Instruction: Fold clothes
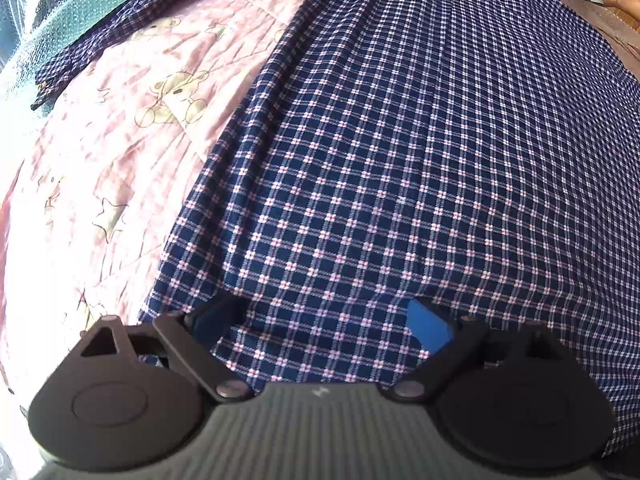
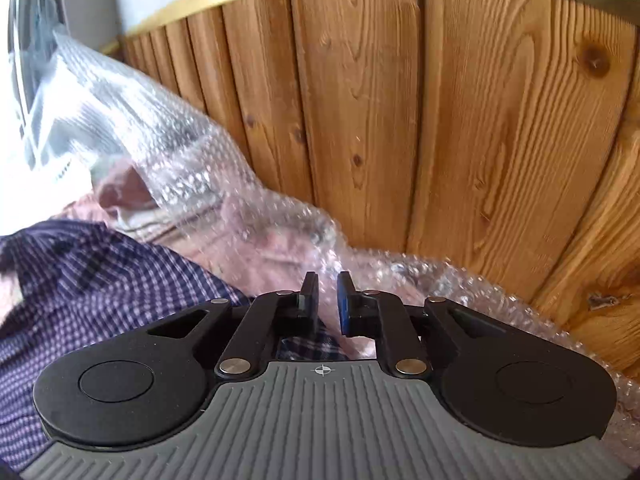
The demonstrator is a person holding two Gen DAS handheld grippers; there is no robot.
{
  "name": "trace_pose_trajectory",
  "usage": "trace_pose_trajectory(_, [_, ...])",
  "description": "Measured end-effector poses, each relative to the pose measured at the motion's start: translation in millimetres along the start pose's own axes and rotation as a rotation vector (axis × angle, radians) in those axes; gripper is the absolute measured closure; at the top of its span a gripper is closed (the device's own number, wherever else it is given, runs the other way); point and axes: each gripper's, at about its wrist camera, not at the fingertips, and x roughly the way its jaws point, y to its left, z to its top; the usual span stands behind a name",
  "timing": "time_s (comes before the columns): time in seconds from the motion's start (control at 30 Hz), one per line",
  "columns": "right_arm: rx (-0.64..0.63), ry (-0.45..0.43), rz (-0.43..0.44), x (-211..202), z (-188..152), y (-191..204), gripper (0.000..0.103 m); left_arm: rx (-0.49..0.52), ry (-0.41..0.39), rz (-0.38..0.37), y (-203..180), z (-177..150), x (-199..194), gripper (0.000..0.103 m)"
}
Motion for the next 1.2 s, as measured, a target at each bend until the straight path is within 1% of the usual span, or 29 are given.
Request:
trace_pose_trajectory(0.07, [-0.020, 0.050, 0.079, 11, 0, 12, 0.089, -0.002, -0.004, 0.001, -2, 0, 0, 0.007])
trace_pose_trajectory(0.1, [-0.055, 0.109, 0.066, 25, -4, 20, 0.092, -0.003, -0.005, 0.000, -3, -1, 1, 0.006])
trace_pose_trajectory(0.13, [-0.102, 0.184, 0.026, 41, -10, 29, 0.092, -0.004, -0.007, -0.001, -4, -2, 1, 0.004])
trace_pose_trajectory(0.17, [-0.121, 0.206, -0.015, 48, -12, 36, 0.090, -0.004, -0.008, -0.003, -6, -1, 1, 0.003])
trace_pose_trajectory(0.2, [-0.127, 0.201, -0.055, 49, -12, 42, 0.089, -0.004, -0.009, -0.004, -8, 0, 2, 0.000])
trace_pose_trajectory(0.23, [-0.133, 0.196, -0.095, 50, -12, 48, 0.089, -0.004, -0.010, -0.006, -10, 1, 2, 0.000])
trace_pose_trajectory(0.27, [-0.121, 0.170, -0.129, 44, -11, 53, 0.082, -0.004, -0.011, -0.007, -12, 2, 2, 0.000])
trace_pose_trajectory(0.3, [-0.100, 0.134, -0.159, 32, -9, 59, 0.071, -0.004, -0.011, -0.009, -14, 3, 3, 0.000])
trace_pose_trajectory(0.37, [-0.018, 0.053, -0.184, -8, -9, 62, 0.066, -0.004, -0.013, -0.012, -18, 6, 4, 0.000])
trace_pose_trajectory(0.4, [0.036, 0.019, -0.185, -32, -15, 61, 0.062, -0.005, -0.014, -0.014, -20, 7, 4, 0.000])
trace_pose_trajectory(0.47, [0.142, -0.026, -0.195, -79, -35, 54, 0.060, -0.005, -0.015, -0.017, -24, 9, 5, 0.001])
trace_pose_trajectory(0.57, [0.281, 0.018, -0.287, -120, -86, 29, 0.060, -0.005, -0.017, -0.022, -30, 13, 6, 0.000])
trace_pose_trajectory(0.6, [0.327, 0.049, -0.322, -125, -103, 17, 0.060, -0.005, -0.018, -0.024, -32, 14, 6, 0.000])
trace_pose_trajectory(0.67, [0.393, 0.132, -0.372, -119, -134, -10, 0.061, -0.014, -0.023, -0.029, -34, 17, 5, 0.000])
trace_pose_trajectory(0.7, [0.390, 0.124, -0.382, -122, -144, -18, 0.067, -0.034, -0.031, -0.037, -32, 20, 0, 0.001])
trace_pose_trajectory(0.73, [0.388, 0.126, -0.390, -127, -145, -19, 0.067, -0.055, -0.039, -0.045, -31, 22, -5, 0.011])
trace_pose_trajectory(0.77, [0.400, 0.130, -0.398, -134, -142, -19, 0.065, -0.075, -0.047, -0.052, -29, 25, -10, 0.017])
trace_pose_trajectory(0.8, [0.402, 0.096, -0.385, -148, -138, -12, 0.065, -0.095, -0.054, -0.060, -28, 28, -15, 0.020])
trace_pose_trajectory(0.83, [0.397, 0.046, -0.362, -163, -135, -3, 0.062, -0.120, -0.070, -0.071, -25, 29, -21, 0.019])
trace_pose_trajectory(0.87, [0.391, 0.021, -0.351, -173, -136, 7, 0.052, -0.145, -0.092, -0.082, -20, 28, -28, 0.016])
trace_pose_trajectory(0.9, [0.385, 0.008, -0.347, -180, -140, 17, 0.047, -0.162, -0.108, -0.087, -14, 25, -30, 0.014])
trace_pose_trajectory(0.97, [0.383, 0.057, -0.373, -178, -157, 26, 0.045, -0.196, -0.145, -0.086, 12, 23, -36, 0.014])
trace_pose_trajectory(1.03, [0.383, 0.122, -0.405, -173, -176, 33, 0.047, -0.239, -0.188, -0.082, 48, 20, -45, 0.014])
trace_pose_trajectory(1.07, [0.382, 0.155, -0.421, -170, -186, 37, 0.052, -0.281, -0.216, -0.086, 70, 18, -51, 0.014])
trace_pose_trajectory(1.1, [0.401, 0.157, -0.438, -176, -187, 41, 0.051, -0.348, -0.244, -0.096, 92, 25, -54, 0.014])
trace_pose_trajectory(1.13, [0.429, 0.143, -0.456, -186, -185, 45, 0.051, -0.438, -0.275, -0.111, 120, 34, -57, 0.014])
trace_pose_trajectory(1.17, [0.460, 0.110, -0.460, -200, -181, 51, 0.048, -0.534, -0.304, -0.133, 148, 40, -58, 0.014])
trace_pose_trajectory(1.2, [0.492, 0.067, -0.457, -216, -177, 58, 0.043, -0.642, -0.331, -0.162, 176, 45, -55, 0.013])
